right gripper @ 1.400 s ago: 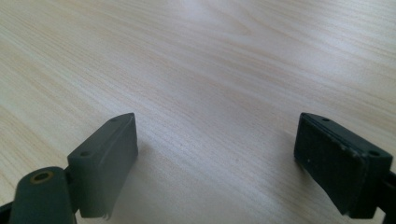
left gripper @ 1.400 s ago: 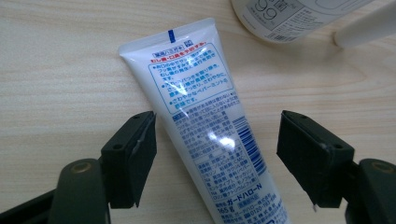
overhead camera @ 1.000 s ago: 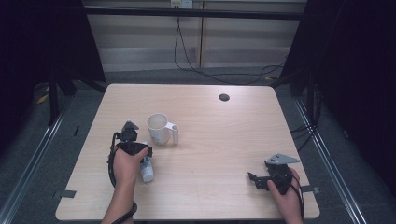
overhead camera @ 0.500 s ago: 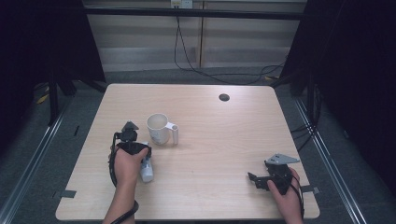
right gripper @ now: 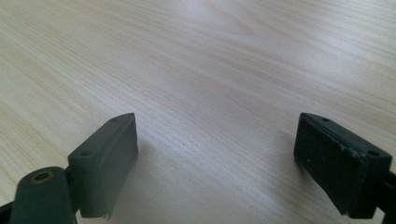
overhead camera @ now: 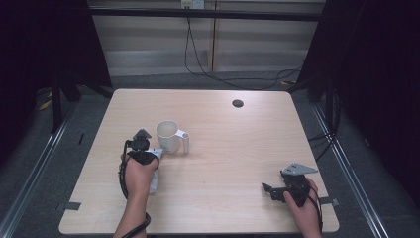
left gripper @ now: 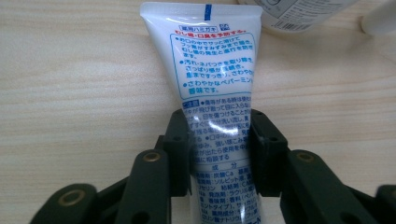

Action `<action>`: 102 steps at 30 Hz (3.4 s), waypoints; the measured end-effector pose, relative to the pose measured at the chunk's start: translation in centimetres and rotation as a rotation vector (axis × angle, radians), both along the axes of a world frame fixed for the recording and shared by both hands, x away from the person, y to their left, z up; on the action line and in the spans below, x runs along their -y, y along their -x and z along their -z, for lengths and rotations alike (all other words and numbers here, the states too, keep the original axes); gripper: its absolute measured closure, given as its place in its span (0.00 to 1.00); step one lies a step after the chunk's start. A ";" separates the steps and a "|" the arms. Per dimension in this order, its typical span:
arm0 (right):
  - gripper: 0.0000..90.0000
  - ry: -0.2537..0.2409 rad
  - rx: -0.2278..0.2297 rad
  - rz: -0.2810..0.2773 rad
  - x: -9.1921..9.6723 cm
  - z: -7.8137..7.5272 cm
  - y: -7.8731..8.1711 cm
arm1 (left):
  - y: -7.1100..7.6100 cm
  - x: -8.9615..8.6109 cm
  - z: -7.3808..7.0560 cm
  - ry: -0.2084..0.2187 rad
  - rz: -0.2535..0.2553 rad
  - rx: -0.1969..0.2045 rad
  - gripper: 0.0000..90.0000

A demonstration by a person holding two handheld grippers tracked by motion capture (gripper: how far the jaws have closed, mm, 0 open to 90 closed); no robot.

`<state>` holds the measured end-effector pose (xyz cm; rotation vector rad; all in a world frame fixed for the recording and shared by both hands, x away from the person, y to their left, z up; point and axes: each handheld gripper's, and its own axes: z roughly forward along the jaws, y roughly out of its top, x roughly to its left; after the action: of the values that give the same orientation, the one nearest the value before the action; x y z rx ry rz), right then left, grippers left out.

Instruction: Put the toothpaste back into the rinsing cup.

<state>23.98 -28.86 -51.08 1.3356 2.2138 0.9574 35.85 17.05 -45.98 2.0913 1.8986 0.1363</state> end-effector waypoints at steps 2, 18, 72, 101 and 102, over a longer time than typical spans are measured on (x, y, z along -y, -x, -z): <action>0.15 0.000 0.000 -0.002 0.0 0.0 0.0 | 0.1 -0.1 -0.1 0.002 -0.003 -0.005 0.75; 0.15 0.002 0.004 -0.006 0.0 0.0 0.0 | 1.4 -2.7 -3.0 0.094 -0.005 0.136 0.76; 0.15 0.003 0.005 -0.005 0.0 0.0 0.0 | 0.6 -2.4 -8.7 0.166 0.060 0.431 0.75; 0.15 0.000 0.005 -0.003 0.0 0.0 0.0 | -1.2 -0.3 -10.4 0.164 0.113 0.503 0.75; 0.15 0.000 0.005 -0.003 0.0 0.0 0.0 | -1.3 -0.1 -10.5 0.167 0.113 0.508 0.75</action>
<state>23.98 -28.83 -51.10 1.3287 2.2125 0.9605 37.11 17.20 -35.47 1.8274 1.4371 0.4228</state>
